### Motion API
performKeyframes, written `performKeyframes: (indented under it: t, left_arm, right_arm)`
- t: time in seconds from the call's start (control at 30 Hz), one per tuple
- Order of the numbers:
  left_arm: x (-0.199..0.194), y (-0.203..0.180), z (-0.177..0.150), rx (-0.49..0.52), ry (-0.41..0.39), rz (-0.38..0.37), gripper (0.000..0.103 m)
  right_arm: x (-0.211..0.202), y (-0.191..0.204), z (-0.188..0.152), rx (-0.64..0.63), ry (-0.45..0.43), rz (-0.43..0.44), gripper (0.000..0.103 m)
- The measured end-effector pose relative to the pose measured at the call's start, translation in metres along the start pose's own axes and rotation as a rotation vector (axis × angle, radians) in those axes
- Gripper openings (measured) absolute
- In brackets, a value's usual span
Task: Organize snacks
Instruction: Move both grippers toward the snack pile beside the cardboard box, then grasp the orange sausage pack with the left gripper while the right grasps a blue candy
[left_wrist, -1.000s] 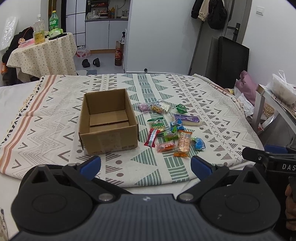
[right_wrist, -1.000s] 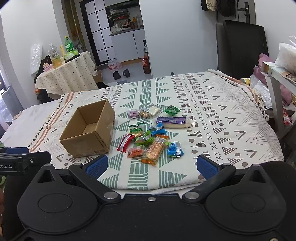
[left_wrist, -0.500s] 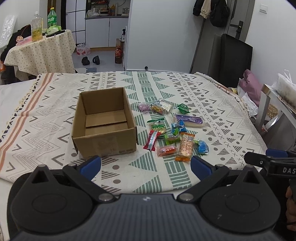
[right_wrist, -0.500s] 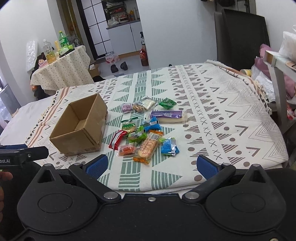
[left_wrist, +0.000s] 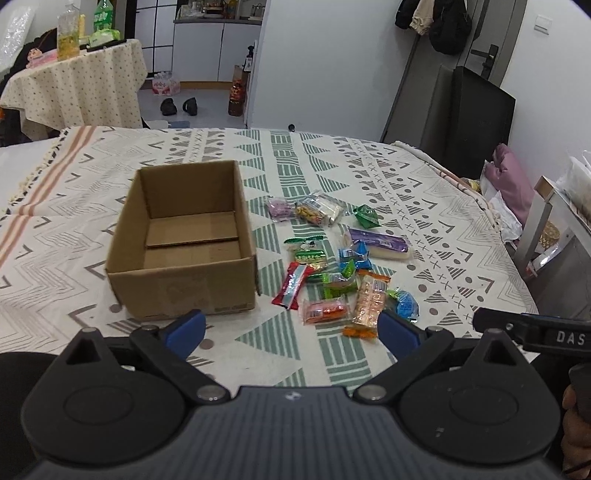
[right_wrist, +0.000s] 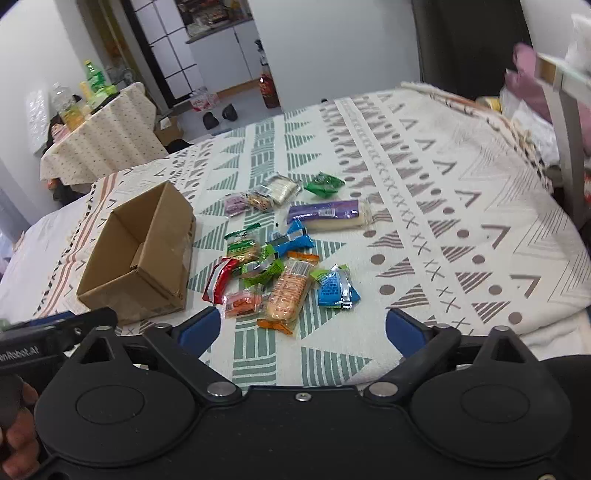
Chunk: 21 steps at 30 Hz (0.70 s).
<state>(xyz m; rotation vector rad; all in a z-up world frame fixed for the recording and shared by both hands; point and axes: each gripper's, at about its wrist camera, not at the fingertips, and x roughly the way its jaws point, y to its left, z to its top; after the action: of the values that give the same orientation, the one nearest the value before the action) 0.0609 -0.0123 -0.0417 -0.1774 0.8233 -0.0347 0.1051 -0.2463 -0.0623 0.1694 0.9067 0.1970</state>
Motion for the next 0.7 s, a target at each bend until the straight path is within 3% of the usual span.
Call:
performKeyframes:
  t: [0.13,0.5,0.7]
  left_arm:
    - [0.017,-0.004,0.004,-0.007,0.017,-0.019,0.093]
    - [0.066,-0.015,0.010,-0.019,0.085,-0.034,0.084]
    - [0.095,-0.018,0.011,-0.036,0.136,-0.026,0.081]
  right_arm:
    - [0.014,-0.007,0.005,0.041,0.023,-0.013,0.089]
    - [0.054,-0.008,0.022,0.060,0.076,-0.017,0.089]
    - [0.083,-0.020,0.026,0.102,0.121,-0.032,0.078]
